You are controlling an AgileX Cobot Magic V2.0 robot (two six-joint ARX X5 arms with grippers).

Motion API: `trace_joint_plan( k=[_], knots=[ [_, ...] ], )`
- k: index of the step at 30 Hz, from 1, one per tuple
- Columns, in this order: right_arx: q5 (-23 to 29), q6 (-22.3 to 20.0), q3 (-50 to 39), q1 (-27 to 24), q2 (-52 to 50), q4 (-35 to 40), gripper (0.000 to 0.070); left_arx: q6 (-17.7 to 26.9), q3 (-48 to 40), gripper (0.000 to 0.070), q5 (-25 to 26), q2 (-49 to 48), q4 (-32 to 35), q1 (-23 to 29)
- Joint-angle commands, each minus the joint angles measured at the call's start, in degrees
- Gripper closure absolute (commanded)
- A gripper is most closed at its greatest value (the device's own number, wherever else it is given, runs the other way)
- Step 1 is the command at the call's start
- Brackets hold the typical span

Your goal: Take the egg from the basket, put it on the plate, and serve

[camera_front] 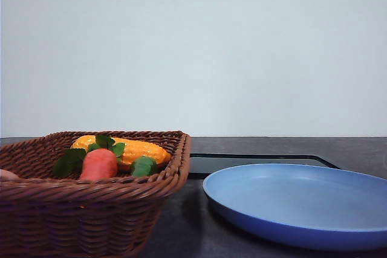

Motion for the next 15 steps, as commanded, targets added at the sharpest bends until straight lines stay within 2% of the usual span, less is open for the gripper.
trace_joint_plan(
  k=[1,9,15],
  knots=[
    [-0.5,4.2,-0.2,0.1,-0.1,0.5,0.0700,-1.8,-1.0,0.0700,0.4,0.0,-1.4,0.1],
    [-1.3,6.1,6.2,0.0,1.3,-4.3,0.0700,-2.1,5.8,0.0700,1.7,2.4,-9.0,0.1],
    [-1.3,7.6,15.0,0.0,8.2,-7.1,0.0700,-2.6,12.1,0.0700,6.4,9.6,-9.6,0.1]
  ],
)
